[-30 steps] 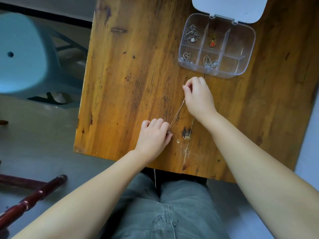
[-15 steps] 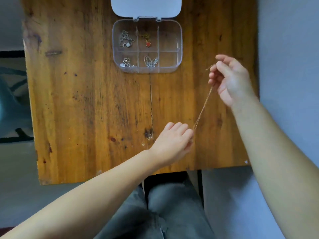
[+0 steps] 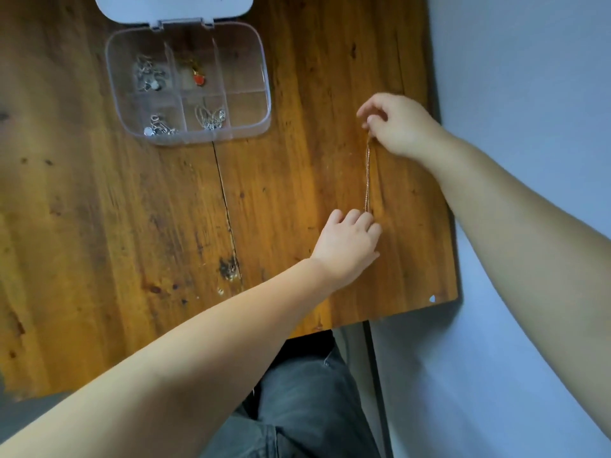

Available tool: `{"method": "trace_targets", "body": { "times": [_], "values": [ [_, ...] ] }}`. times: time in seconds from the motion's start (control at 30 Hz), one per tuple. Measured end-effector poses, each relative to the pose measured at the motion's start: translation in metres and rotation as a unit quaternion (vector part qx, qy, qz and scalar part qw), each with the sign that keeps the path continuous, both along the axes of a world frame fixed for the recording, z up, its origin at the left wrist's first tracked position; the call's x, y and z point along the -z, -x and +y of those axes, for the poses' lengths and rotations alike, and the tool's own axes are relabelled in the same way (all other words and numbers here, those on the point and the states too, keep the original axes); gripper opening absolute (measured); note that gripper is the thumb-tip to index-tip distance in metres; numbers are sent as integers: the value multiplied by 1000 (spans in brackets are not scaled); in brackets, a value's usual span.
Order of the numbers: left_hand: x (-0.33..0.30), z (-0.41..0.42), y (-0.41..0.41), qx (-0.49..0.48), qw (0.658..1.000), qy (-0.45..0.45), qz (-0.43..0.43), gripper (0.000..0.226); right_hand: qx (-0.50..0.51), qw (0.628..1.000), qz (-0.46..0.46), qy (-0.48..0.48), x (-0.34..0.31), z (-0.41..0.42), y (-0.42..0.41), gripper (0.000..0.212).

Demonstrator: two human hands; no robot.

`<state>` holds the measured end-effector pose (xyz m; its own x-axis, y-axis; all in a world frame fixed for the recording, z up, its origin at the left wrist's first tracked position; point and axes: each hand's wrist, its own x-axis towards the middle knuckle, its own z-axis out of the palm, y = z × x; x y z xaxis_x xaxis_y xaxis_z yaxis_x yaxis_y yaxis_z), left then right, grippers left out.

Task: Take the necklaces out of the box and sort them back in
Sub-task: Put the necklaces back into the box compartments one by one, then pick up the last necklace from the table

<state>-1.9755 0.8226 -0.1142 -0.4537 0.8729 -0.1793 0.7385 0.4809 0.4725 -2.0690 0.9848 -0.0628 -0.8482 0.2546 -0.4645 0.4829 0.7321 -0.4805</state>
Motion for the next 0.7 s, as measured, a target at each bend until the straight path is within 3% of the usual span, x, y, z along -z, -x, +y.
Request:
{"method": "trace_targets", "body": {
  "times": [0.07,0.17,0.27,0.37,0.47,0.57,0.7],
  "values": [
    [-10,-12,11,-10,999,-38,-17,30,-47,997,-27,-47,-6,2,10,32],
    [-31,-49,63,-129,985,-117,8,20,-37,998,-33,-43,-18,9,40,35],
    [-53,-108,149,-281,946,-151,61,14,6,999,-8,39,-23,0,75,31],
    [-65,-155,242,-431,893,-100,84,28,58,993,43,91,-15,-30,117,34],
    [-72,-166,312,-541,839,-42,-40,46,146,975,73,151,-7,-63,159,40],
    [-73,-159,344,-553,803,-81,-205,32,219,953,75,197,-4,-80,184,34],
    [-74,-159,349,-544,802,-144,-202,23,208,958,110,162,-9,-81,184,24]
  ]
}}
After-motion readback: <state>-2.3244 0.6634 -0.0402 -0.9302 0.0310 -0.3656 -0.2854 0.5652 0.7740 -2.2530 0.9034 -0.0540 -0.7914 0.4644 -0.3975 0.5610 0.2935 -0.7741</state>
